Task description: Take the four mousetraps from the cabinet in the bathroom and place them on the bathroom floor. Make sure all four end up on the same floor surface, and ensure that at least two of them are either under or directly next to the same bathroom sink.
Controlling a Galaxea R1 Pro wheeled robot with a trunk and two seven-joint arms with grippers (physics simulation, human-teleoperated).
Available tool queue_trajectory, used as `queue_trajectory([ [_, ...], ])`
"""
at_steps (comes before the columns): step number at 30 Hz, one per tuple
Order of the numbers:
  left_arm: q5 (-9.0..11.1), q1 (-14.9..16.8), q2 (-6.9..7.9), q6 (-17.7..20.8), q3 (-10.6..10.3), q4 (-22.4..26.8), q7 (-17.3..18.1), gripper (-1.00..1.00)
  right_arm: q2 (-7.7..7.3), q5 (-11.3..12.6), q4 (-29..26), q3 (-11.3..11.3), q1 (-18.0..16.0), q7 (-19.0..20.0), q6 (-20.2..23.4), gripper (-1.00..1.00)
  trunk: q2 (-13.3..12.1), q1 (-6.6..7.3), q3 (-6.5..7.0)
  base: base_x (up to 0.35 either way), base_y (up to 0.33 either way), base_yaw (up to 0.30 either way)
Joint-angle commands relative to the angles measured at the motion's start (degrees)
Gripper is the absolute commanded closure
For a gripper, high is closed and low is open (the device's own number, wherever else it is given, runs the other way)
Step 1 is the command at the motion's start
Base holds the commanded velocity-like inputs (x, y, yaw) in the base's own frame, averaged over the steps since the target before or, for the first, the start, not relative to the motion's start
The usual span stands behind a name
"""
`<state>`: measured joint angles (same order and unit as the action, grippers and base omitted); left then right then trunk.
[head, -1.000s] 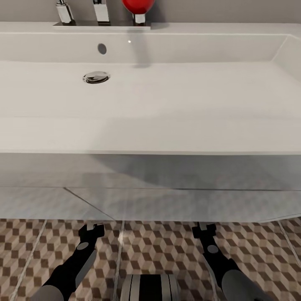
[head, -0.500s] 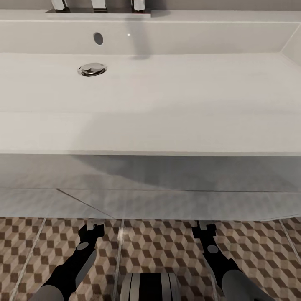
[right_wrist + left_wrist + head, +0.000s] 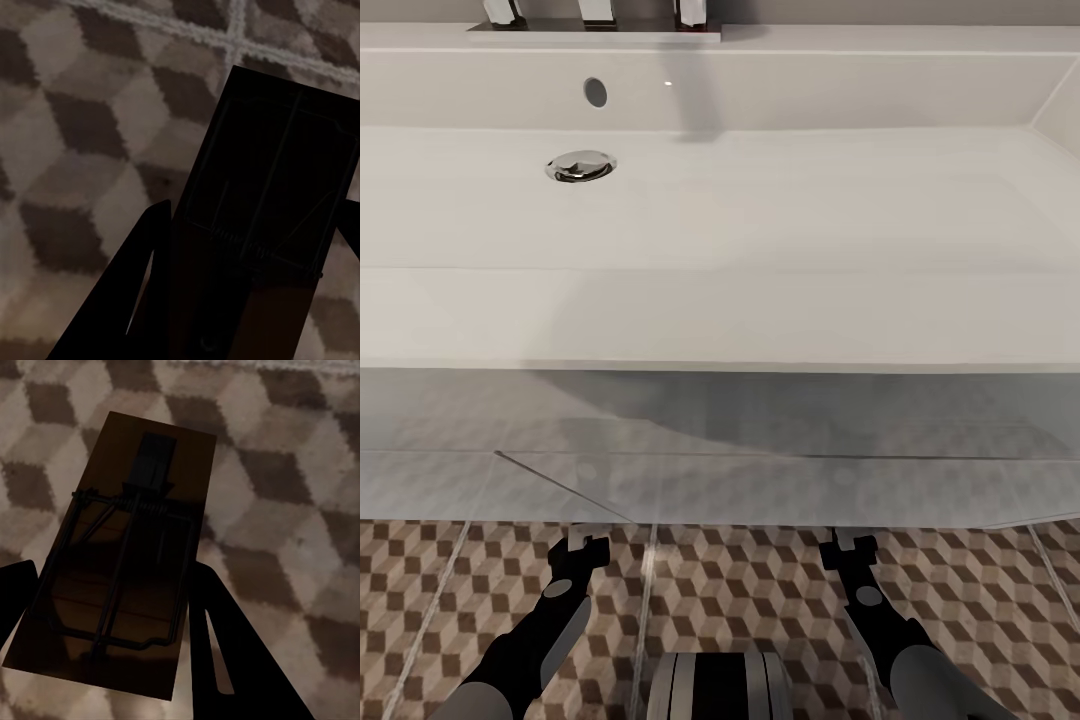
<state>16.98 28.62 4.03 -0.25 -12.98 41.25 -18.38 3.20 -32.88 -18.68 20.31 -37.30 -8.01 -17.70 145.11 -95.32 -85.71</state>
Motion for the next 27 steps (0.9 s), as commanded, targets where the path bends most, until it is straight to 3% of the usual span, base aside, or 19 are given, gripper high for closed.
queue_trajectory([
  [1,0.5,0.0,0.10,0.0,-0.5,0.1,-0.5,1.00,0.05,-0.5,0.0,0.4,0.0,0.0,-0.2,1.00,0.0,0.01,-0.03,0.000,0.000,0.000],
  [27,0.4,0.1,0.00,0.3,-0.5,0.1,-0.6,1.00,0.05,-0.6,-0.4,0.5,-0.1,-0.2,-0.1,1.00,0.0,0.01,-0.03,0.000,0.000,0.000],
])
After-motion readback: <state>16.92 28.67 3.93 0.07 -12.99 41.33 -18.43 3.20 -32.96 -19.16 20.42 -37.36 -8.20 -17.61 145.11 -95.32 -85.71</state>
